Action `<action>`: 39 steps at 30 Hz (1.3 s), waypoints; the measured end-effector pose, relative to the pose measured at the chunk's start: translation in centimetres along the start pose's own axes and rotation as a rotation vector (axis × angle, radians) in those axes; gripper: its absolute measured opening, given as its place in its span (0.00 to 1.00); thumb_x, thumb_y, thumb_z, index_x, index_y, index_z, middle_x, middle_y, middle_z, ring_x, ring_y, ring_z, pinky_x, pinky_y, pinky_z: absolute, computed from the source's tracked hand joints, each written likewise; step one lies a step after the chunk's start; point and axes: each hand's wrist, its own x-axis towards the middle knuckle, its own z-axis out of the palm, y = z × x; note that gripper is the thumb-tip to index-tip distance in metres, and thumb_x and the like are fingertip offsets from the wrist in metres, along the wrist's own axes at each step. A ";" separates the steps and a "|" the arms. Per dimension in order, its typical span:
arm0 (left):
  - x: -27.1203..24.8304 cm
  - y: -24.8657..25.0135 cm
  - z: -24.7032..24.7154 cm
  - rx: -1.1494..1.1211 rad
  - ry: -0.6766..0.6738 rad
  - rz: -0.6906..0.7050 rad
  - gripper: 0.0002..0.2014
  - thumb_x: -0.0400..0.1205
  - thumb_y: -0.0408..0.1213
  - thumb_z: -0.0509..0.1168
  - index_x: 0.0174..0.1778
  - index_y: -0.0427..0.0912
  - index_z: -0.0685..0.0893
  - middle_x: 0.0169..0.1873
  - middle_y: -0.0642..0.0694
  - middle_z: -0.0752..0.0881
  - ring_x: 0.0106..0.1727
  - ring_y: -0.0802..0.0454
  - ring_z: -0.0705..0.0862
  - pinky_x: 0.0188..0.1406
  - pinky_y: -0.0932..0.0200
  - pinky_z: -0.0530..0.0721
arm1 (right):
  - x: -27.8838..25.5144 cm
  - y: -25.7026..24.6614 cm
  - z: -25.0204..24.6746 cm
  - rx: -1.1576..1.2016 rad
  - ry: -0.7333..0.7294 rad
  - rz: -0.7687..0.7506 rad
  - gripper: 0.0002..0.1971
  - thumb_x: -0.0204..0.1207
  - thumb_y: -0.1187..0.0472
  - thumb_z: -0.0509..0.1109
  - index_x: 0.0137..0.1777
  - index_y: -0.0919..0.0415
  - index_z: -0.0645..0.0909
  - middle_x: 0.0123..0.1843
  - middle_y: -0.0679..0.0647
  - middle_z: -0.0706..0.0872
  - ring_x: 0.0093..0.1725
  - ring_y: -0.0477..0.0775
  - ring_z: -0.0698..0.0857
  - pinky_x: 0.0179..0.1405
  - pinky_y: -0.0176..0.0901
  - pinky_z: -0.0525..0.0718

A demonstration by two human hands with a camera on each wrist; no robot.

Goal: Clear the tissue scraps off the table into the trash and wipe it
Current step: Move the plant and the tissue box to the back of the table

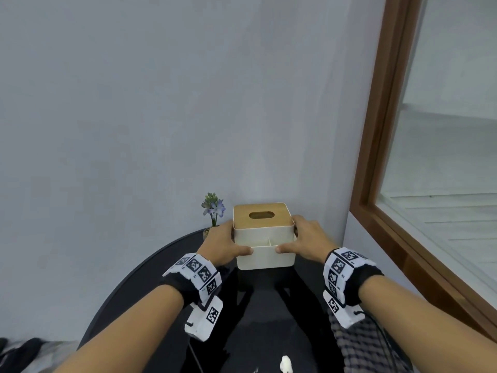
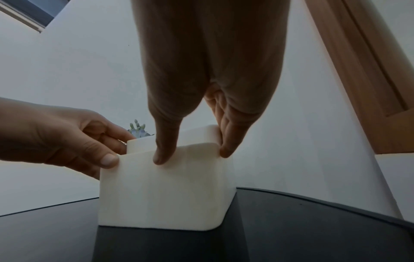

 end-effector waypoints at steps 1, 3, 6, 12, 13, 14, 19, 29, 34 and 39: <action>0.2 -0.3 0.0 -0.007 0.003 0.002 0.29 0.66 0.45 0.80 0.62 0.46 0.79 0.55 0.52 0.88 0.54 0.54 0.86 0.54 0.60 0.84 | 0.2 0.1 0.1 0.018 0.001 -0.001 0.43 0.51 0.38 0.82 0.65 0.54 0.73 0.57 0.52 0.83 0.53 0.52 0.83 0.52 0.44 0.85; 0.6 -0.7 0.1 -0.022 0.006 0.005 0.30 0.66 0.46 0.81 0.62 0.47 0.79 0.56 0.52 0.88 0.54 0.55 0.87 0.54 0.60 0.84 | 0.5 0.3 0.2 0.044 -0.003 0.000 0.44 0.52 0.39 0.82 0.68 0.54 0.72 0.59 0.52 0.82 0.57 0.53 0.83 0.57 0.46 0.84; 1.1 -1.1 0.1 -0.029 0.006 0.006 0.30 0.66 0.46 0.81 0.63 0.48 0.79 0.56 0.53 0.88 0.54 0.56 0.87 0.54 0.62 0.83 | 0.9 0.4 0.4 0.057 -0.002 -0.002 0.46 0.53 0.39 0.82 0.71 0.55 0.70 0.62 0.54 0.81 0.61 0.55 0.82 0.61 0.49 0.83; 1.8 -1.6 0.2 -0.045 0.013 -0.014 0.31 0.66 0.47 0.81 0.64 0.48 0.78 0.56 0.53 0.88 0.55 0.55 0.86 0.56 0.60 0.83 | 1.2 0.4 0.6 0.093 -0.003 0.005 0.43 0.56 0.43 0.84 0.70 0.55 0.71 0.62 0.52 0.83 0.60 0.53 0.82 0.58 0.43 0.82; 1.8 -1.6 0.2 -0.050 0.015 -0.014 0.31 0.67 0.46 0.81 0.64 0.48 0.79 0.56 0.53 0.88 0.55 0.56 0.86 0.52 0.63 0.82 | 1.2 0.4 0.7 0.102 -0.007 0.005 0.43 0.56 0.43 0.84 0.70 0.55 0.72 0.62 0.52 0.83 0.59 0.52 0.83 0.57 0.43 0.82; 1.8 -1.6 0.2 -0.054 0.017 -0.011 0.30 0.67 0.46 0.81 0.64 0.48 0.79 0.56 0.53 0.88 0.54 0.56 0.86 0.49 0.67 0.80 | 1.1 0.5 0.7 0.112 -0.008 0.006 0.43 0.56 0.43 0.84 0.69 0.55 0.72 0.62 0.51 0.84 0.59 0.51 0.83 0.58 0.43 0.82; 1.5 -1.5 0.2 -0.072 0.030 -0.018 0.29 0.68 0.44 0.80 0.64 0.48 0.79 0.55 0.53 0.88 0.53 0.58 0.86 0.41 0.73 0.76 | 0.9 0.4 0.7 0.121 -0.007 0.023 0.39 0.57 0.45 0.84 0.67 0.56 0.74 0.60 0.51 0.85 0.58 0.51 0.84 0.58 0.43 0.83; 0.8 -1.3 0.4 -0.100 0.020 -0.045 0.27 0.70 0.39 0.79 0.65 0.44 0.81 0.56 0.49 0.89 0.56 0.53 0.87 0.55 0.61 0.82 | -0.4 0.2 0.3 0.134 -0.042 0.027 0.29 0.66 0.53 0.81 0.66 0.55 0.76 0.58 0.50 0.86 0.55 0.51 0.85 0.54 0.39 0.82; -0.5 -1.1 -0.2 -0.092 0.014 -0.102 0.31 0.69 0.44 0.80 0.67 0.44 0.80 0.57 0.50 0.87 0.58 0.51 0.86 0.57 0.60 0.81 | -2.0 0.2 -0.3 0.082 -0.043 0.046 0.27 0.68 0.53 0.80 0.66 0.56 0.77 0.62 0.54 0.85 0.57 0.52 0.84 0.58 0.41 0.81; -2.7 -0.5 -0.6 -0.017 0.025 -0.142 0.40 0.68 0.52 0.79 0.74 0.42 0.74 0.63 0.49 0.81 0.64 0.50 0.81 0.66 0.52 0.79 | -4.4 -0.7 -0.9 0.003 -0.044 0.052 0.33 0.70 0.51 0.79 0.73 0.58 0.73 0.71 0.57 0.80 0.68 0.57 0.80 0.66 0.49 0.78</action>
